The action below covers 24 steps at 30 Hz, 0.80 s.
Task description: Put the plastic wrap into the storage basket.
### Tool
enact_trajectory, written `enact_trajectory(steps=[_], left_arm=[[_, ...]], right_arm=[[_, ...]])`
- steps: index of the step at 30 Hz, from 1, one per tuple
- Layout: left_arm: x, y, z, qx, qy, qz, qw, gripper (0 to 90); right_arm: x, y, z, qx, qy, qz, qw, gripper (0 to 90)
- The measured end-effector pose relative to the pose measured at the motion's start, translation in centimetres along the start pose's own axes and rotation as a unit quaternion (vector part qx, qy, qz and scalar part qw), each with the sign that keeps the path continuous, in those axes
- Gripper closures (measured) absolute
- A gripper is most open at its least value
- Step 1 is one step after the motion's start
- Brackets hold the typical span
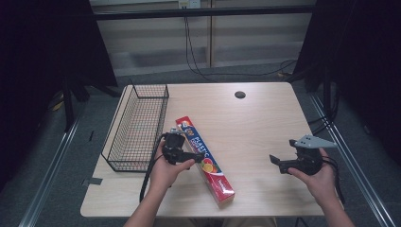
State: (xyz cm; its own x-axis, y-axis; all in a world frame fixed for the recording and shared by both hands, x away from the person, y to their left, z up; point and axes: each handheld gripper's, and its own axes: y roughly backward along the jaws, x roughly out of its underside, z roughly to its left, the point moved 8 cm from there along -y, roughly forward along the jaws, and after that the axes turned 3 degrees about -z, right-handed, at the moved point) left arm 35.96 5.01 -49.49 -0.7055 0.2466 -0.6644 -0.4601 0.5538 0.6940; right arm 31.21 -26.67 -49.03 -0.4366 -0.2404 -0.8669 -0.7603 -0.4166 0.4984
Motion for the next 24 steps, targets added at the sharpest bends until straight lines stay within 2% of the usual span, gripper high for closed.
enact_trajectory(steps=[5, 7, 8, 11, 12, 13, 15, 20, 22, 24], left_arm=[[-0.3, -1.5, -0.1, -0.026, 0.034, 0.028, 0.9987, 5.0], [-0.3, -2.0, -0.1, -0.028, 0.031, 0.046, 0.9981, 5.0], [-0.4, -2.3, 0.0, -0.036, 0.034, 0.050, 0.9976, 5.0], [-0.5, -3.0, 0.0, -0.040, 0.047, 0.060, 0.9963, 4.7], [-0.7, -3.4, 0.2, -0.050, 0.045, 0.059, 0.9960, 4.5], [-0.7, -3.4, 0.2, -0.050, 0.045, 0.059, 0.9960, 4.4], [-0.6, -3.9, 0.2, -0.051, 0.064, 0.067, 0.9944, 3.9], [-0.2, -4.8, -0.4, -0.054, 0.076, 0.074, 0.9929, 1.8], [-0.1, -4.9, -0.3, -0.060, 0.069, 0.076, 0.9929, 1.2], [0.1, -5.2, -0.4, -0.060, 0.081, 0.081, 0.9916, 0.3]], right_arm=[[0.0, 0.2, 0.0, 0.000, -0.007, -0.006, 1.0000, 4.2], [0.3, 0.4, 0.0, 0.000, -0.002, 0.000, 1.0000, 4.2], [0.4, 0.5, 0.0, 0.001, 0.001, 0.001, 1.0000, 4.2], [0.7, 0.9, -0.1, 0.003, -0.009, 0.002, 1.0000, 4.2], [0.6, 0.9, -0.1, 0.005, -0.009, -0.002, 0.9999, 4.2], [0.5, 0.8, -0.1, 0.006, -0.011, -0.003, 0.9999, 4.2], [0.4, 0.7, -0.1, 0.008, -0.008, -0.003, 0.9999, 4.2], [0.3, 0.6, -0.3, 0.011, -0.010, -0.004, 0.9999, 4.4], [0.3, 0.6, -0.3, 0.012, -0.013, -0.006, 0.9998, 4.5], [0.1, 0.5, -0.4, 0.013, -0.013, -0.008, 0.9998, 4.5]])
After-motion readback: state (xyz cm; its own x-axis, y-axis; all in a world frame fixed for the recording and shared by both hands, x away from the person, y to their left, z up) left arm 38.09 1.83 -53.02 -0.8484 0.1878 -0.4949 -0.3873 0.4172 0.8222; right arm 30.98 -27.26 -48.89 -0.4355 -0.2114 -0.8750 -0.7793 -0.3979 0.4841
